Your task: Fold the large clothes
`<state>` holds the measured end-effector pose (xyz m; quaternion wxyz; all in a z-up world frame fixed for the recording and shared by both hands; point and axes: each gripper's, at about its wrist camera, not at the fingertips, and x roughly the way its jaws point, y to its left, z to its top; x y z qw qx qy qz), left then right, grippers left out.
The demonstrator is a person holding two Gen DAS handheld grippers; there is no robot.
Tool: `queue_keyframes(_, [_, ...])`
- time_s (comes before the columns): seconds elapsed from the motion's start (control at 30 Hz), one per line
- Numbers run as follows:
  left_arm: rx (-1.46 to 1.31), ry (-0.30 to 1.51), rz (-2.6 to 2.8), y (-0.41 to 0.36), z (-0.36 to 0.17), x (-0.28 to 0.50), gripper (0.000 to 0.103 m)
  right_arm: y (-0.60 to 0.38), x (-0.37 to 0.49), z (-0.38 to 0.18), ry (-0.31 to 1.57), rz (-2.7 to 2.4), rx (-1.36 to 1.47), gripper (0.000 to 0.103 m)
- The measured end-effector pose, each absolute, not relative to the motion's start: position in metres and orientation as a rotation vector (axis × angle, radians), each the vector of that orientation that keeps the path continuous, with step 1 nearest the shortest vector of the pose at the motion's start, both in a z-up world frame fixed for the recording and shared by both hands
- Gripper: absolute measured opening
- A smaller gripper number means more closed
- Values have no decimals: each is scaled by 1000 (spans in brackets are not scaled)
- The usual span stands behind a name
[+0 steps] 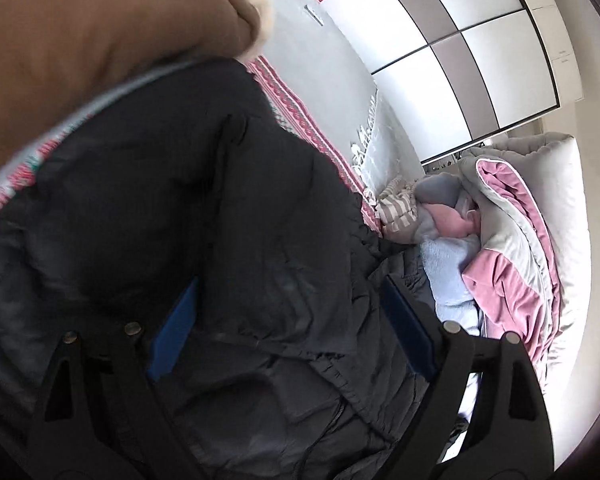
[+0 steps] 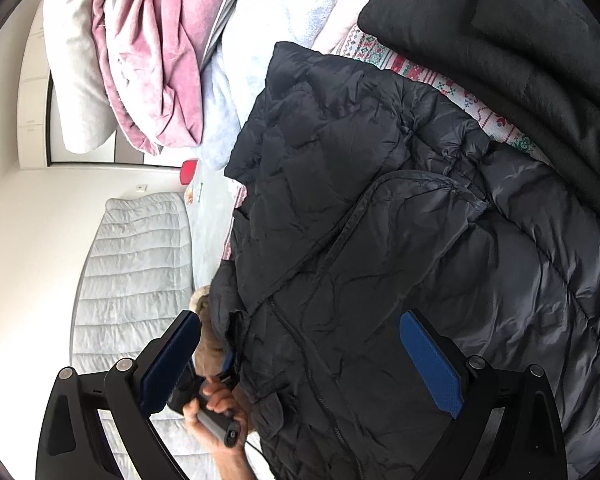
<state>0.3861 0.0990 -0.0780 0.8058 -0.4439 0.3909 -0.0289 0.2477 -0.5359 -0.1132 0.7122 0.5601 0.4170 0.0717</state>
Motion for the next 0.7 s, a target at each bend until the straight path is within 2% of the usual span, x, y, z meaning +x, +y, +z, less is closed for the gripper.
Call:
queue_keyframes(0.13, [-875, 810, -84, 66, -71, 400, 83, -540, 246, -115, 927, 156, 1265, 101])
queue_keyframes(0.37, [-649, 799, -159, -17, -48, 411, 83, -544, 243, -114, 917, 159, 1286, 101])
queue_keyframes(0.57, [-427, 828, -287, -95, -51, 394, 83, -548, 241, -118, 921, 147, 1306, 101])
queue_keyframes(0.7, [-278, 812, -271, -112, -50, 387, 83, -551, 240, -119, 919, 135, 1318, 101])
